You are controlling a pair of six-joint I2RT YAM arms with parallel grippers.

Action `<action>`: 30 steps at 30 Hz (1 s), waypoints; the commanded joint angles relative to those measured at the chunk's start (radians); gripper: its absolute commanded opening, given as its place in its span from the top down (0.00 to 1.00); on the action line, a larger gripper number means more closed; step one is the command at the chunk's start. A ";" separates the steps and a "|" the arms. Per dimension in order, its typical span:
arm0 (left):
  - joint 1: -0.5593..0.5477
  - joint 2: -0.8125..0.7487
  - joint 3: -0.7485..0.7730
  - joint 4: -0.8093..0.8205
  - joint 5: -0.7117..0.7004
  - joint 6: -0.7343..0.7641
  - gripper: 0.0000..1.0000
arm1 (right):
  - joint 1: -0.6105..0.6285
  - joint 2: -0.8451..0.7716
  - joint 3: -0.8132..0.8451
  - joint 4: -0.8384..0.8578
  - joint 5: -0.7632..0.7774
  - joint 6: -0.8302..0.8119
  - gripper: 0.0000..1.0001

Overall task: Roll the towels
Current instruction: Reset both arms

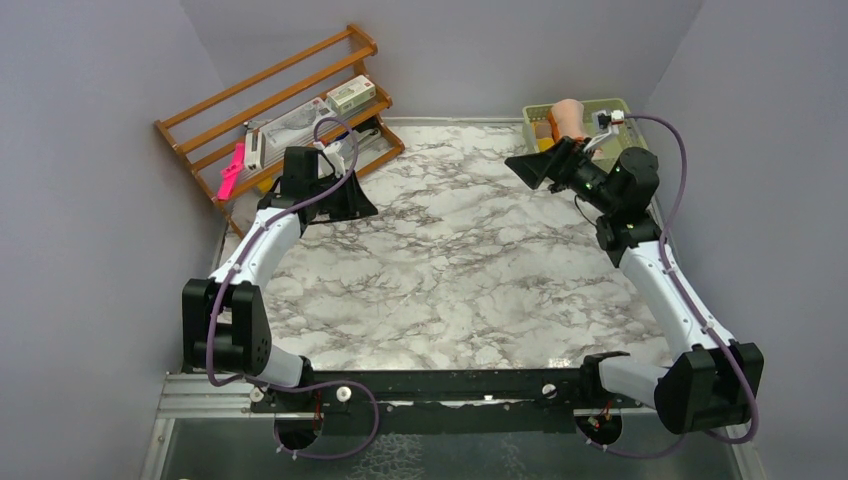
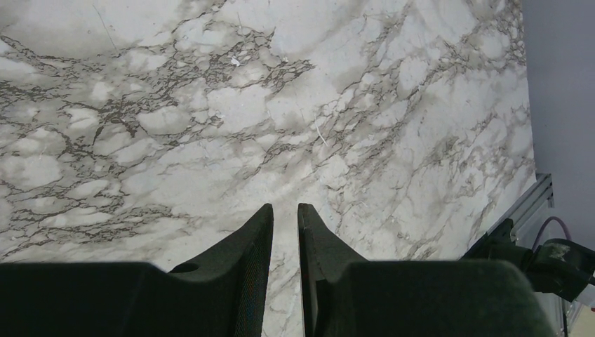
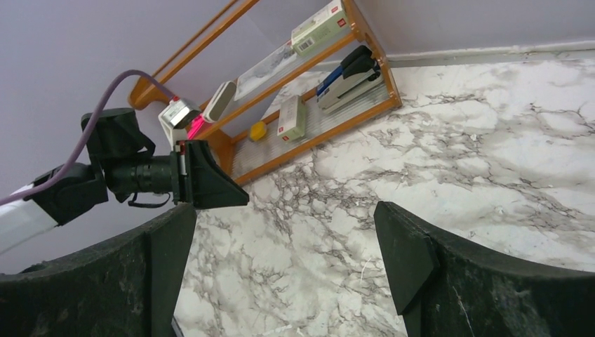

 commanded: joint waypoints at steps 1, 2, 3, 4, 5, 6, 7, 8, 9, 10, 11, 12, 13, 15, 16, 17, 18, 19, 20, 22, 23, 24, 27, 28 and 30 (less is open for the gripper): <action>-0.002 -0.037 -0.001 0.003 0.038 0.020 0.77 | 0.004 -0.022 -0.003 -0.010 0.042 0.006 0.00; -0.002 -0.038 -0.002 0.003 0.038 0.021 0.77 | 0.004 -0.020 -0.002 0.001 0.020 -0.010 0.00; -0.002 -0.039 -0.003 0.003 0.037 0.022 0.77 | 0.003 -0.018 -0.005 0.015 -0.007 -0.032 0.00; -0.003 -0.042 -0.005 0.003 0.035 0.022 0.77 | 0.004 -0.014 -0.006 0.025 -0.040 -0.065 0.00; -0.002 -0.046 -0.006 0.003 0.033 0.022 0.77 | 0.004 -0.008 -0.006 0.028 -0.068 -0.097 0.00; -0.003 -0.049 -0.007 0.003 0.025 0.022 0.77 | 0.004 -0.003 -0.005 0.020 -0.091 -0.126 0.00; -0.002 -0.054 -0.008 0.003 0.016 0.022 0.77 | 0.004 0.004 -0.002 0.002 -0.089 -0.144 0.00; -0.003 -0.061 -0.008 0.003 0.003 0.024 0.77 | 0.004 0.008 0.001 -0.025 -0.080 -0.159 0.00; -0.002 -0.069 -0.008 0.003 -0.009 0.026 0.77 | 0.004 0.010 0.005 -0.052 -0.072 -0.176 0.00; -0.002 -0.081 -0.009 0.005 -0.022 0.029 0.77 | 0.004 0.009 0.008 -0.076 -0.067 -0.197 0.00; -0.002 -0.096 -0.012 0.013 -0.036 0.030 0.76 | 0.004 -0.001 0.003 -0.097 -0.061 -0.217 0.00; -0.002 -0.115 -0.018 0.023 -0.052 0.030 0.75 | 0.004 -0.019 -0.011 -0.099 -0.042 -0.227 0.00; -0.003 -0.136 -0.025 0.034 -0.069 0.030 0.72 | 0.004 -0.043 -0.040 -0.092 -0.015 -0.224 0.00; -0.002 -0.177 -0.041 0.056 -0.097 0.028 0.57 | 0.004 -0.103 -0.093 -0.060 0.033 -0.202 0.00; -0.002 -0.197 -0.049 0.067 -0.108 0.028 0.51 | 0.004 -0.128 -0.115 -0.052 0.054 -0.186 0.00; -0.002 -0.215 -0.057 0.079 -0.116 0.027 0.47 | 0.004 -0.153 -0.132 -0.048 0.074 -0.176 0.00; -0.002 -0.234 -0.062 0.091 -0.123 0.027 0.43 | 0.004 -0.176 -0.143 -0.054 0.093 -0.174 0.00; -0.002 -0.243 -0.067 0.099 -0.127 0.027 0.41 | 0.004 -0.191 -0.152 -0.061 0.113 -0.169 0.00; -0.002 -0.254 -0.069 0.106 -0.131 0.028 0.40 | 0.004 -0.207 -0.159 -0.067 0.135 -0.164 0.00; -0.002 -0.268 -0.070 0.114 -0.136 0.028 0.39 | 0.004 -0.230 -0.179 -0.062 0.156 -0.154 0.00; -0.002 -0.274 -0.073 0.118 -0.138 0.028 0.38 | 0.004 -0.240 -0.191 -0.052 0.161 -0.149 0.00; -0.003 -0.279 -0.076 0.122 -0.142 0.028 0.38 | 0.004 -0.246 -0.200 -0.045 0.164 -0.143 0.00; -0.002 -0.287 -0.082 0.123 -0.145 0.028 0.33 | 0.004 -0.247 -0.201 -0.051 0.175 -0.136 0.00; -0.002 -0.290 -0.083 0.124 -0.146 0.030 0.28 | 0.004 -0.247 -0.202 -0.050 0.177 -0.136 0.00; -0.002 -0.296 -0.085 0.126 -0.150 0.030 0.21 | 0.004 -0.247 -0.203 -0.044 0.167 -0.145 0.00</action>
